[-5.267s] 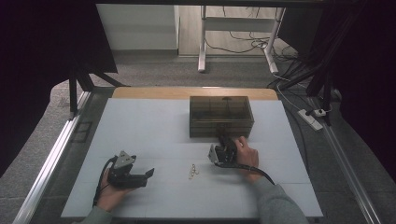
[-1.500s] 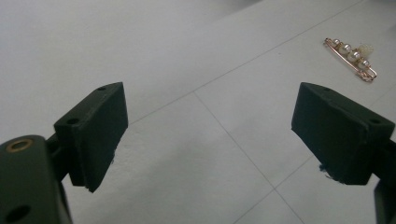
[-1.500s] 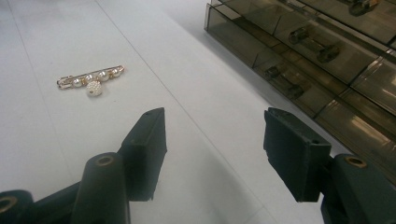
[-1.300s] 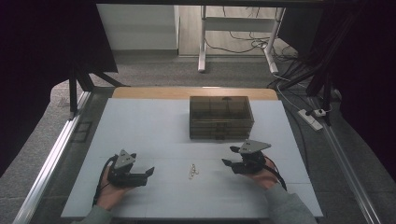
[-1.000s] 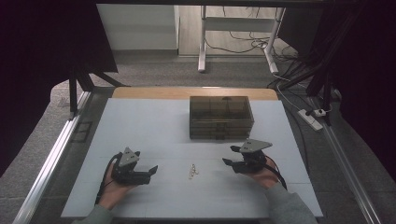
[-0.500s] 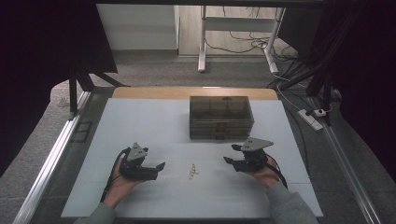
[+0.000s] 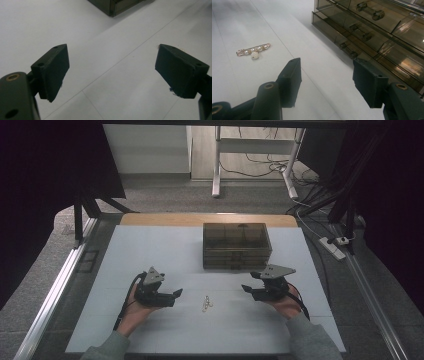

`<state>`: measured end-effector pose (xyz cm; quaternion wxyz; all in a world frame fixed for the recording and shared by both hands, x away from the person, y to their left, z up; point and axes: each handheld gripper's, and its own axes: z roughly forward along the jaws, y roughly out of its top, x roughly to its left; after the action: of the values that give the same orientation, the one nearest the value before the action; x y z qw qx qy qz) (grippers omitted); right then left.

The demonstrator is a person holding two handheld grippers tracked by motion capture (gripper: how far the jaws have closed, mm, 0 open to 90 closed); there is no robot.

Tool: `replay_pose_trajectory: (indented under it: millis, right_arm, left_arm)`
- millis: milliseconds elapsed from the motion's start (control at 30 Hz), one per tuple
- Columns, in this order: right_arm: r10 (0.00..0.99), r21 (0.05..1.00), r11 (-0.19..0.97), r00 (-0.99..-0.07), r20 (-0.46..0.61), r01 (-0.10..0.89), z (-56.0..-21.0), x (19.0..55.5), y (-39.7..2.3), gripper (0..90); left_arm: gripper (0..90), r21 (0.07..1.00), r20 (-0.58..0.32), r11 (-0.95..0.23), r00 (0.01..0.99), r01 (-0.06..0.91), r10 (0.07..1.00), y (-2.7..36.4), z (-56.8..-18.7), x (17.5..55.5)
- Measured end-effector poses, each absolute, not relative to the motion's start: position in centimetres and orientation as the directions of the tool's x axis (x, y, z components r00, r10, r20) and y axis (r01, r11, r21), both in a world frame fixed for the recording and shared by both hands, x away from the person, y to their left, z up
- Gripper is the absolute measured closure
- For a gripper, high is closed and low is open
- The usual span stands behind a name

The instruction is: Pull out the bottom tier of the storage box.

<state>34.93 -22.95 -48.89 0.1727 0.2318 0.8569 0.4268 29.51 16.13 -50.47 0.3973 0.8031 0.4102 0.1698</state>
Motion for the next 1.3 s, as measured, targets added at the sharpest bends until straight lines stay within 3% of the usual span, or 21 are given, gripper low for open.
replay_pose_trajectory:
  millis: [1300]
  right_arm:
    - [0.622,0.820,0.496,-0.776,-0.105,0.286,-48.0,36.0,-25.2,39.1]
  left_arm:
    - [13.5,0.771,-0.038,-0.389,0.646,0.504,0.762,12.2,-48.7,33.0]
